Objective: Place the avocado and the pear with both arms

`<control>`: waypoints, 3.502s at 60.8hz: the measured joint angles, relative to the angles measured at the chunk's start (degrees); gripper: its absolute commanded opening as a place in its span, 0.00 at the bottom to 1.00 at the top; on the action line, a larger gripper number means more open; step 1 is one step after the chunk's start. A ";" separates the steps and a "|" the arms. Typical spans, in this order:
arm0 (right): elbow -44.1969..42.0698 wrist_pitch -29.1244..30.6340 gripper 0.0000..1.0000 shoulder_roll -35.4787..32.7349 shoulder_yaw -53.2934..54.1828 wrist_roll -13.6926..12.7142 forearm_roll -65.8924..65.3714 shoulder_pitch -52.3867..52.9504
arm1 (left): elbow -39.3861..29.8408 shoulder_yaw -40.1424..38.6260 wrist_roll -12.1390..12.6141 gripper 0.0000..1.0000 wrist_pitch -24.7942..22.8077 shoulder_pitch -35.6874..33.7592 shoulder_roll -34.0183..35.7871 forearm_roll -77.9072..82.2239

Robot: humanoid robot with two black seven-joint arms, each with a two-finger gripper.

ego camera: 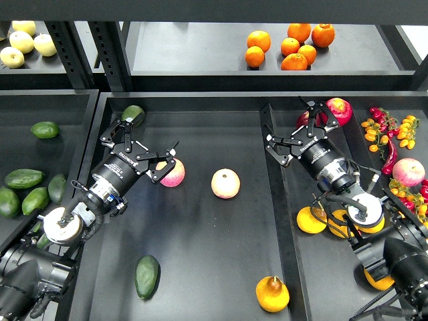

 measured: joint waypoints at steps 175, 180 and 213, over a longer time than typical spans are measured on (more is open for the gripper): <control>-0.10 0.00 0.99 0.01 0.79 0.00 0.07 -0.57 | -7.36 61.08 8.49 0.98 0.00 -22.84 30.69 33.49; -0.05 0.00 0.99 0.01 0.79 0.00 0.07 -0.60 | -7.14 61.08 8.49 0.98 0.00 -21.94 30.53 34.46; 0.22 0.00 0.99 0.01 0.76 0.00 0.07 -0.69 | -3.39 61.09 8.49 0.99 0.00 -19.27 25.97 41.05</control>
